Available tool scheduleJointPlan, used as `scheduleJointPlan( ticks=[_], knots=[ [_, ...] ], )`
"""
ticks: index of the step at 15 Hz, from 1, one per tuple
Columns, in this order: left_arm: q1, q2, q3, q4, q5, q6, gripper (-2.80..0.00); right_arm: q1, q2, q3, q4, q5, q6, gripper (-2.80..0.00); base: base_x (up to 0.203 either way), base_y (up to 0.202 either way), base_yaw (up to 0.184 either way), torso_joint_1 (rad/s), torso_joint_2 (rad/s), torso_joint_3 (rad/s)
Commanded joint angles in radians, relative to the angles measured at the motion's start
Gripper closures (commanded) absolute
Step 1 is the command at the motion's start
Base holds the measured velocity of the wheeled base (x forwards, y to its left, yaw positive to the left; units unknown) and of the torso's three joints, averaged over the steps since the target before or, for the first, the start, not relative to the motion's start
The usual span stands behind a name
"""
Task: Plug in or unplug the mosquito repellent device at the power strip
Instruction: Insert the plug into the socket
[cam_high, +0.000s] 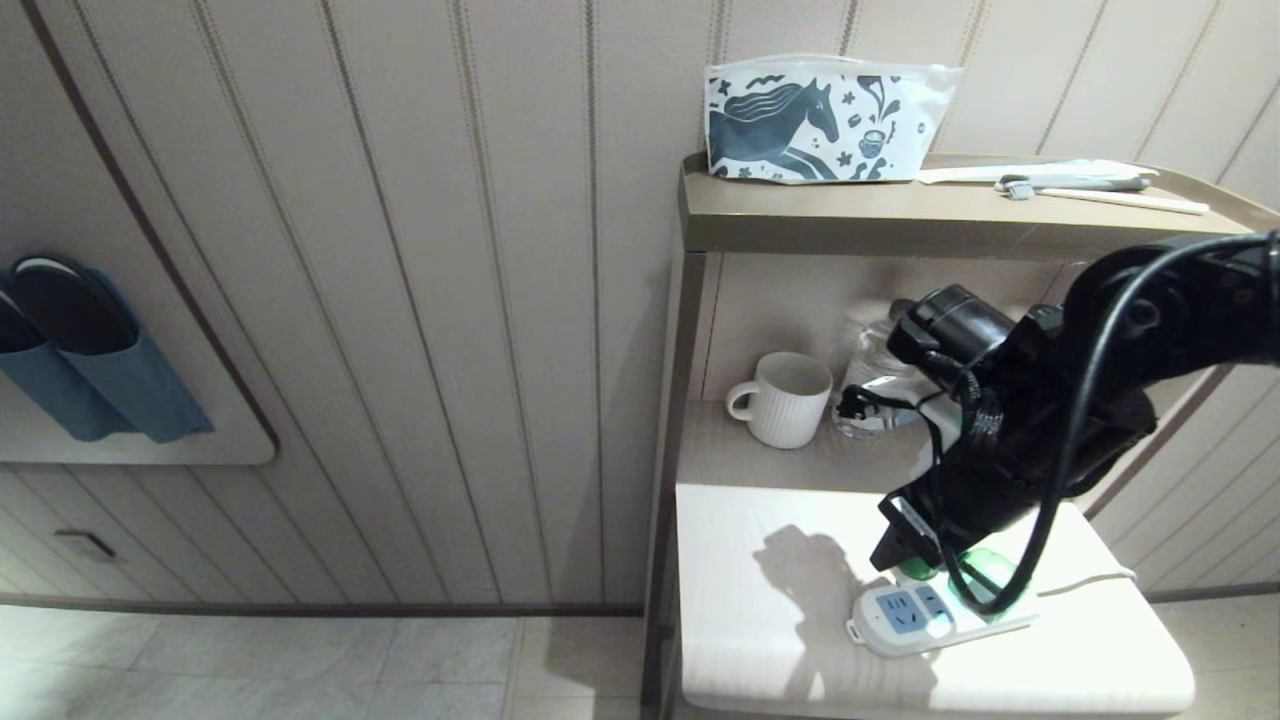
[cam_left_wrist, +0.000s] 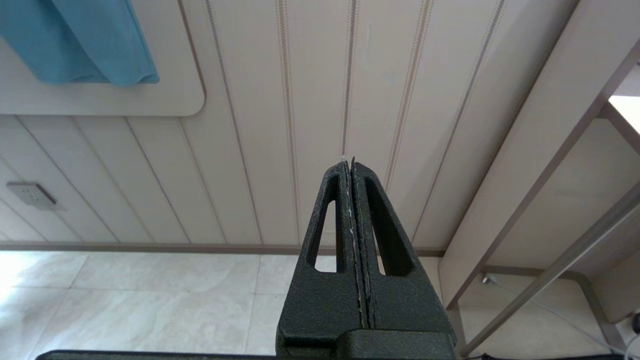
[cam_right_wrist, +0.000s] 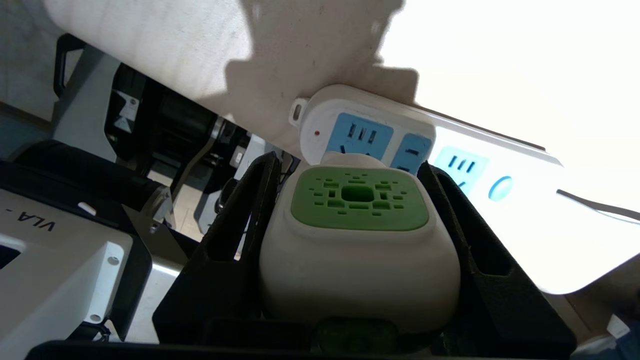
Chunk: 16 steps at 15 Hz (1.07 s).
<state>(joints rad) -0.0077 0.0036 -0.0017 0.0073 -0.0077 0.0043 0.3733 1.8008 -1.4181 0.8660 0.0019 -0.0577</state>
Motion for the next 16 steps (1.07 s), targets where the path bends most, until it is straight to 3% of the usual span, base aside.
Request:
scheduleJointPlan(
  ticks=[1, 5, 11, 16],
  knots=[
    [0.000, -0.001, 0.001, 0.000, 0.000, 0.000, 0.00, 0.016, -0.069, -0.002, 0.004, -0.003, -0.002, 0.00, 0.000, 0.000, 0.000, 0.000, 0.00, 0.000],
    [0.000, -0.001, 0.000, 0.000, 0.000, 0.000, 0.00, 0.047, -0.077, 0.005, 0.007, -0.040, 0.018, 0.00, 0.000, 0.000, 0.000, 0.000, 0.00, 0.000],
    [0.000, -0.001, -0.001, 0.000, 0.000, 0.000, 0.00, 0.001, -0.078, 0.006, 0.005, -0.088, 0.091, 0.00, 0.000, 0.000, 0.000, 0.000, 0.00, 0.000],
    [0.000, -0.001, -0.001, 0.000, 0.000, 0.000, 0.00, 0.020, -0.024, -0.013, -0.004, -0.088, 0.124, 0.00, 0.000, 0.000, 0.000, 0.000, 0.00, 0.000]
  ],
)
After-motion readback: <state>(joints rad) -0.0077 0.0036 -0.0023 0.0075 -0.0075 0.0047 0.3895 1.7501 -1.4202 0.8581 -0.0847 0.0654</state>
